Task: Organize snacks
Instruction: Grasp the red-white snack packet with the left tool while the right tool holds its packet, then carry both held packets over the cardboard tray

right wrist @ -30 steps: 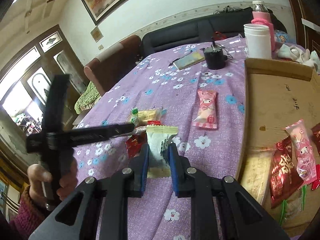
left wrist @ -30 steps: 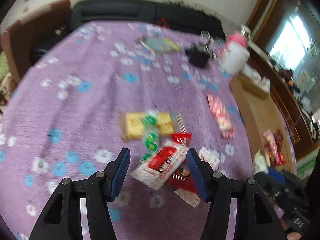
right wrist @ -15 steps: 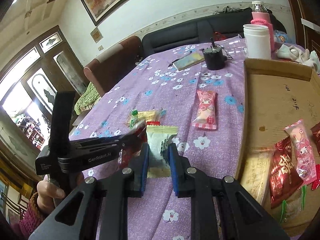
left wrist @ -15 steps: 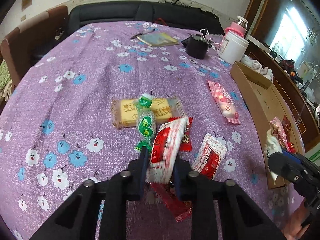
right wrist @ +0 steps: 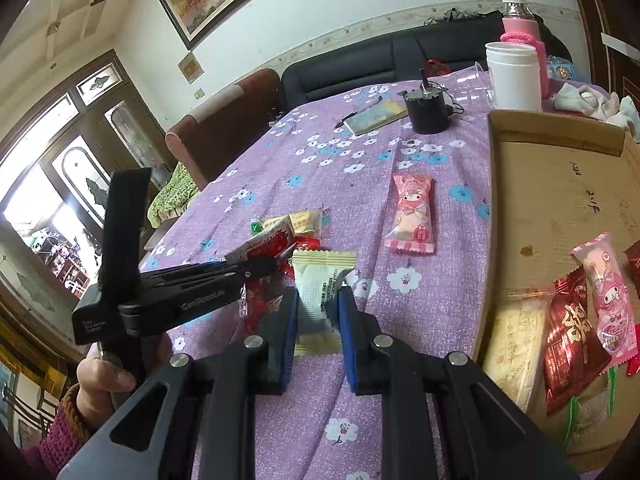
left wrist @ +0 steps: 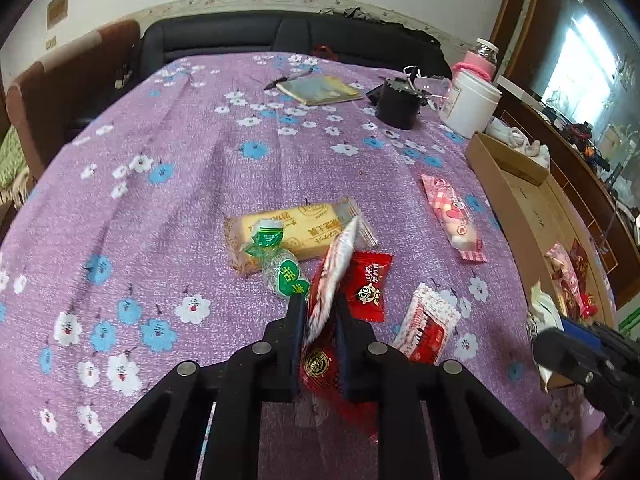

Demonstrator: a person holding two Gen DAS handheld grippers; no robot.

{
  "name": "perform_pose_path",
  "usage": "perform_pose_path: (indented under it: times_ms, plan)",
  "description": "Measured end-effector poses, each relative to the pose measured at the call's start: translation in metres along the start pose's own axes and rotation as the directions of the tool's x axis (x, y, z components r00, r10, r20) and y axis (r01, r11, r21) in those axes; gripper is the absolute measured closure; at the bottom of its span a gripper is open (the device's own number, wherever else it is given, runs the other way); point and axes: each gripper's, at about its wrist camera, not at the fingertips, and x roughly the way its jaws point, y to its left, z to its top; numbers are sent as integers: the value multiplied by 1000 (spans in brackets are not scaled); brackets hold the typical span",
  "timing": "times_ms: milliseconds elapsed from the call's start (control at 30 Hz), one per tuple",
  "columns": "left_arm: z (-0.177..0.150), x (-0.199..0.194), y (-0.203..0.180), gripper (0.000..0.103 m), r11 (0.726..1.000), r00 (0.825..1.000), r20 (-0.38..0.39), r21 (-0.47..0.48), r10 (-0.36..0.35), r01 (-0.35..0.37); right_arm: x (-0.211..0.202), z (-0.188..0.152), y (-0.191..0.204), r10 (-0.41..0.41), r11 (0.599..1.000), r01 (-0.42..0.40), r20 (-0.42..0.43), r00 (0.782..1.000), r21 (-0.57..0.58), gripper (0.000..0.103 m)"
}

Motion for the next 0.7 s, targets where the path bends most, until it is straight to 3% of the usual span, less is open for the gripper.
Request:
perform_pose_path:
  times_ms: [200, 267, 700]
  plan:
    - [2, 1, 6, 88, 1000, 1000, 22, -30, -6, 6, 0, -1, 1, -1, 1000, 1, 0, 1000, 1, 84]
    - [2, -1, 6, 93, 999, 999, 42, -31, 11, -9, 0, -1, 2, 1, 1000, -1, 0, 1000, -2, 84]
    - [0, -28, -4, 93, 1000, 986, 163, 10, 21, -23, -6, 2, -3, -11, 1000, 11, 23, 1000, 11, 84]
